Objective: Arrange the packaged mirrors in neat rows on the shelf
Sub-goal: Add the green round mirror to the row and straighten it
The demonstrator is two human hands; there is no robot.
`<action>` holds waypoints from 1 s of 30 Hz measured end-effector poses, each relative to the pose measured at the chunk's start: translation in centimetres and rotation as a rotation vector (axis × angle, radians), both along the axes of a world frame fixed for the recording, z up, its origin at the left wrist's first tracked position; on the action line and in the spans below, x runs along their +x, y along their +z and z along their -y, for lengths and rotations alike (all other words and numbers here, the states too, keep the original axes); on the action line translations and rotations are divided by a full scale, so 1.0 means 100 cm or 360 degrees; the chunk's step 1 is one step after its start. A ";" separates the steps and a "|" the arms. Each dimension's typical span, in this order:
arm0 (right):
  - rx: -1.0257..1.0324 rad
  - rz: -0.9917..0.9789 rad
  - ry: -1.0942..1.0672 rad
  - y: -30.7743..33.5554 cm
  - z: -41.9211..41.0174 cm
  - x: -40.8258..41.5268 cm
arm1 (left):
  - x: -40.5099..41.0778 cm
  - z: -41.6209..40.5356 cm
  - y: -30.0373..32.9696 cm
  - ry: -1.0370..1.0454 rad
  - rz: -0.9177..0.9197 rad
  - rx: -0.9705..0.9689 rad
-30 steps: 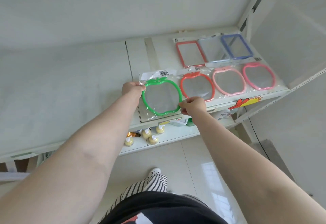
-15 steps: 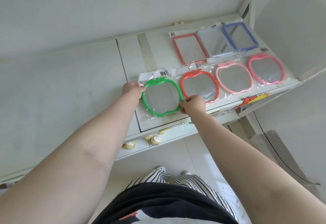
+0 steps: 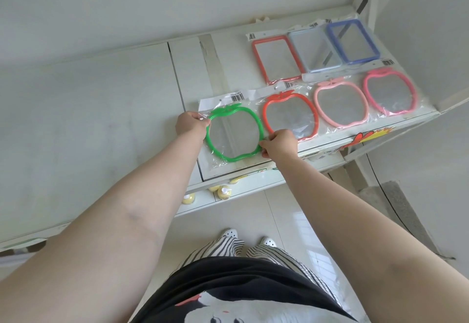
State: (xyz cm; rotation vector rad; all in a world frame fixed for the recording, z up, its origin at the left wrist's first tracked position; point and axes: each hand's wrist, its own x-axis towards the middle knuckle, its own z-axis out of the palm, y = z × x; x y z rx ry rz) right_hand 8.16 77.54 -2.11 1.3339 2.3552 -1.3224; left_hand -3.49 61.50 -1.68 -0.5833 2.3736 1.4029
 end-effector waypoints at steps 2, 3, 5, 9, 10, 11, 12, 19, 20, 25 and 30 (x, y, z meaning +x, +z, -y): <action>-0.0005 0.0004 -0.0008 0.000 0.000 -0.001 | 0.000 0.000 0.000 0.0010 -0.0008 0.0005; -0.0004 0.0006 -0.0012 0.000 0.000 -0.001 | 0.000 0.000 0.000 0.0014 -0.0013 0.0007; 0.0001 0.0008 -0.0015 0.001 0.001 -0.001 | -0.001 0.000 -0.002 0.0017 -0.0017 0.0006; 0.0053 0.0034 0.0021 0.004 0.004 -0.002 | -0.001 -0.001 -0.002 0.0007 -0.0033 0.0001; 0.0063 0.0041 0.0029 0.005 0.004 -0.003 | -0.001 -0.002 -0.002 0.0004 -0.0031 0.0003; 0.0064 0.0049 0.0035 0.005 0.004 -0.004 | -0.001 -0.002 -0.002 0.0004 -0.0025 0.0004; 0.0063 0.0052 0.0040 0.004 0.004 -0.004 | -0.002 -0.002 -0.004 0.0006 -0.0017 0.0010; 0.0062 0.0048 0.0034 0.007 0.005 -0.001 | -0.004 -0.001 -0.004 -0.0006 0.0021 0.0023; 0.0055 0.0043 0.0025 0.008 0.006 0.000 | -0.003 -0.001 -0.003 -0.0012 0.0024 0.0017; 0.0031 0.0017 -0.0008 0.010 0.007 0.001 | -0.001 0.002 -0.003 -0.0070 0.0026 0.0011; 0.0021 0.0022 -0.0010 0.008 0.007 0.000 | 0.001 0.003 -0.004 -0.0099 -0.0002 -0.0035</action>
